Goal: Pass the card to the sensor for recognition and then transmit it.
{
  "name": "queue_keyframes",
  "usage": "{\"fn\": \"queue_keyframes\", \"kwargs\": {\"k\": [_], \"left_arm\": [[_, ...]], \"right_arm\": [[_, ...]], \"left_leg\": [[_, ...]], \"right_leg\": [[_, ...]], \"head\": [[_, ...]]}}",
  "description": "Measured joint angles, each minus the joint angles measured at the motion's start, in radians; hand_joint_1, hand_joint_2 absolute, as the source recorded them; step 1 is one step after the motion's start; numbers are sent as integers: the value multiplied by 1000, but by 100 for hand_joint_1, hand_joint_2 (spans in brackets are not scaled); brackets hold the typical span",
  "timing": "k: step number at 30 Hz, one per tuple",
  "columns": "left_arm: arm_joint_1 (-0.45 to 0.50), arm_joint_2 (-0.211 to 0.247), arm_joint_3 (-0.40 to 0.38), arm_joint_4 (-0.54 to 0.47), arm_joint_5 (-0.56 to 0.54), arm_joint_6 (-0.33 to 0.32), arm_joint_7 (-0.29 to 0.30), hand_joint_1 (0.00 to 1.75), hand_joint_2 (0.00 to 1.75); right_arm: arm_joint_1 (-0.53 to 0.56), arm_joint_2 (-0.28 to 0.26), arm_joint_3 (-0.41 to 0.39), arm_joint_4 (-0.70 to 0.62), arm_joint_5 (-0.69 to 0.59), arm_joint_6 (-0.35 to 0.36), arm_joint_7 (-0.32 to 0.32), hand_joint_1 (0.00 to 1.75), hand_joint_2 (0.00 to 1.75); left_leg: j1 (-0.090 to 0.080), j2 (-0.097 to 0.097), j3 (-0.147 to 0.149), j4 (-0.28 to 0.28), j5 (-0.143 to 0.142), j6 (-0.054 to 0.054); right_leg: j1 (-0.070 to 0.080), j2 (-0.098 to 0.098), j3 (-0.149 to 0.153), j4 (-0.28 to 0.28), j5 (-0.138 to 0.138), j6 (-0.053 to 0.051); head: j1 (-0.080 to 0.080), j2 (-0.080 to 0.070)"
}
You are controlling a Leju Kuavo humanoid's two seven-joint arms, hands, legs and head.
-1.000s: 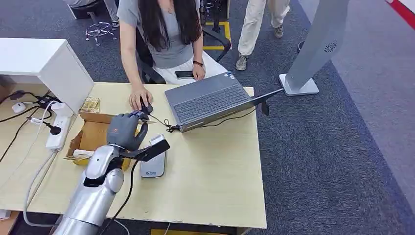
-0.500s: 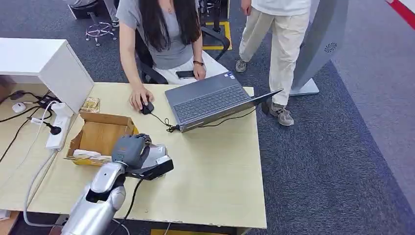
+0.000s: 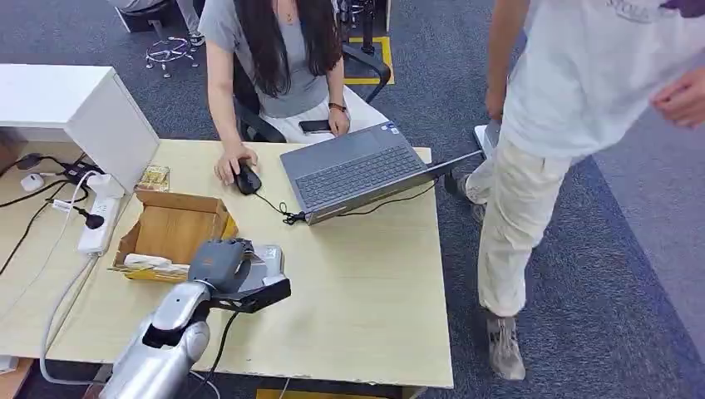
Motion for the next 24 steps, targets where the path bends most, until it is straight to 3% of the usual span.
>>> {"fn": "queue_keyframes", "kwargs": {"k": [8,14,20,24], "left_arm": [[-114,3,5,-45,14,128,-16,175,175],[-265,20,53,-87,-13,210,-18,175,175],[-381,35,102,-69,-72,206,-3,175,175],[-509,42,116,59,-122,194,24,175,175]], "right_arm": [[0,0,-3,0,24,12,-7,0,175],[-1,0,-3,0,53,14,-13,0,175],[-3,0,-3,0,75,15,-18,0,175],[-6,0,-3,0,96,26,-17,0,175]], "left_leg": [[0,0,0,0,1,0],[0,-1,0,0,2,0],[0,-1,0,0,2,0],[0,-1,0,0,3,0]], "right_leg": [[0,-1,1,0,1,0],[0,-1,1,1,1,0],[0,-1,0,1,1,0],[0,-1,0,2,1,0]], "head": [[0,0],[0,0],[0,0],[0,0]]}}
